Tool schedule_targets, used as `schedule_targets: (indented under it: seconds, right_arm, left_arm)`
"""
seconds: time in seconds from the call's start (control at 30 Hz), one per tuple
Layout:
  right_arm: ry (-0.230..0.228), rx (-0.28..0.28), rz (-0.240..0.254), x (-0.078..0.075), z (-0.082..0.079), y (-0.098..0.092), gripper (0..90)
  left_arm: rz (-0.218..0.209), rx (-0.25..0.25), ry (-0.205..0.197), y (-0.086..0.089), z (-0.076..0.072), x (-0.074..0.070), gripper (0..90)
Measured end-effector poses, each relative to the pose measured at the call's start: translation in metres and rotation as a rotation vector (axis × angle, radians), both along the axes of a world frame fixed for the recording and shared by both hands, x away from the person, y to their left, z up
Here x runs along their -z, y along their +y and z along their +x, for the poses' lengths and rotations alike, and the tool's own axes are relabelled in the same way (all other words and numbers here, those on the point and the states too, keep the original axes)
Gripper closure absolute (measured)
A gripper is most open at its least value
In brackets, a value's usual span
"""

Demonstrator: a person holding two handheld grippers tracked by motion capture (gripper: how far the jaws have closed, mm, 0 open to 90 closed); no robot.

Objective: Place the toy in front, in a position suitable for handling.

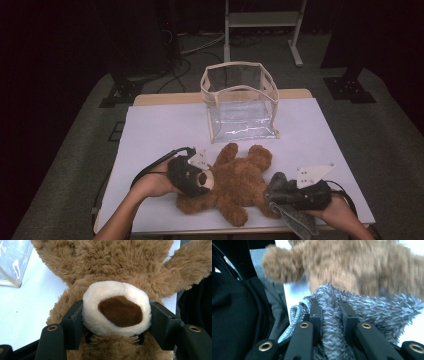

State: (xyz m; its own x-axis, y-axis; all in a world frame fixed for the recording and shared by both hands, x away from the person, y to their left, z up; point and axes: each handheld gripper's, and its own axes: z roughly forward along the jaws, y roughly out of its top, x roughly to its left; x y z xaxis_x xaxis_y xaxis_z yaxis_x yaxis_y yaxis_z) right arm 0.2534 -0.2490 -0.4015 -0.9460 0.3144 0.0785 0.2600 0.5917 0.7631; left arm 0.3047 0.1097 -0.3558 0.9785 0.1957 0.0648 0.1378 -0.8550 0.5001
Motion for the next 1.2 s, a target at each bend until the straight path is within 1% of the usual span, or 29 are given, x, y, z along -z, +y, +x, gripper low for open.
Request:
schedule_targets:
  seconds: [0.07,0.1,0.17,0.2,0.3,0.4,0.5,0.53,0.6,0.63,0.77,0.8,0.83,0.9,1.0,1.03,1.07,1.1,1.13,1.2]
  right_arm:
    - [0.014,0.023,-0.003,0.005,-0.005,-0.01,75.1]
    - [0.019,0.034,0.006,0.006,-0.006,-0.015,75.1]
    - [0.021,0.039,0.03,0.003,-0.008,-0.022,75.1]
    - [0.002,0.035,0.037,-0.004,-0.009,-0.022,75.1]
    - [-0.025,0.011,0.048,-0.015,-0.005,-0.013,75.1]
    - [-0.044,-0.029,0.044,-0.022,0.004,0.005,75.1]
    - [-0.058,-0.072,0.032,-0.026,0.013,0.027,75.1]
    - [-0.058,-0.072,0.032,-0.026,0.013,0.027,75.1]
    - [-0.064,-0.101,0.042,-0.027,0.019,0.043,75.1]
    - [-0.066,-0.108,0.036,-0.026,0.02,0.047,75.1]
    - [-0.057,-0.102,0.021,-0.021,0.02,0.043,75.1]
    - [-0.05,-0.074,0.0,-0.017,0.019,0.033,75.1]
    - [-0.039,-0.06,-0.004,-0.015,0.019,0.027,75.0]
    - [-0.029,-0.04,-0.004,-0.014,0.018,0.019,75.1]
    - [-0.031,-0.038,0.005,-0.017,0.017,0.019,75.1]
    - [-0.043,-0.048,0.007,-0.02,0.017,0.022,75.0]
    - [-0.059,-0.074,0.029,-0.026,0.017,0.031,75.0]
    - [-0.071,-0.092,0.034,-0.03,0.018,0.037,75.0]
    - [-0.086,-0.111,0.034,-0.032,0.02,0.045,75.0]
    - [-0.095,-0.139,0.028,-0.034,0.022,0.058,75.0]
  left_arm:
    - [0.0,0.0,0.002,-0.001,0.001,0.0,35.0]
    - [0.004,0.001,0.004,-0.001,0.001,0.0,35.0]
    - [0.01,0.002,0.004,-0.002,0.001,-0.001,35.0]
    - [0.016,0.005,0.004,-0.003,0.002,-0.001,34.9]
    - [0.021,0.002,0.008,-0.005,0.003,-0.001,34.9]
    - [0.016,0.002,0.007,-0.004,0.003,-0.001,34.9]
    - [0.013,0.004,0.005,-0.005,0.002,0.0,34.9]
    - [0.013,0.004,0.005,-0.005,0.002,0.0,34.9]
    - [0.016,0.002,0.001,-0.005,0.001,0.0,34.9]
    - [0.017,0.003,0.0,-0.005,0.001,0.0,34.9]
    - [0.006,0.01,-0.002,-0.003,0.0,0.0,34.9]
    - [0.001,0.011,-0.002,-0.003,0.0,0.0,34.9]
    - [0.001,0.011,-0.002,-0.003,0.0,0.0,34.9]
    - [0.004,0.01,-0.003,-0.004,0.0,0.0,34.9]
    - [0.01,0.009,-0.008,-0.007,0.001,0.0,34.9]
    - [0.01,0.008,-0.008,-0.008,0.001,0.0,34.9]
    - [0.014,0.01,-0.009,-0.01,0.001,0.0,34.9]
    - [0.017,0.01,-0.012,-0.01,0.001,0.0,34.9]
    - [0.02,0.01,-0.013,-0.01,0.001,0.0,34.9]
    - [0.018,0.009,-0.012,-0.01,0.0,0.0,34.9]
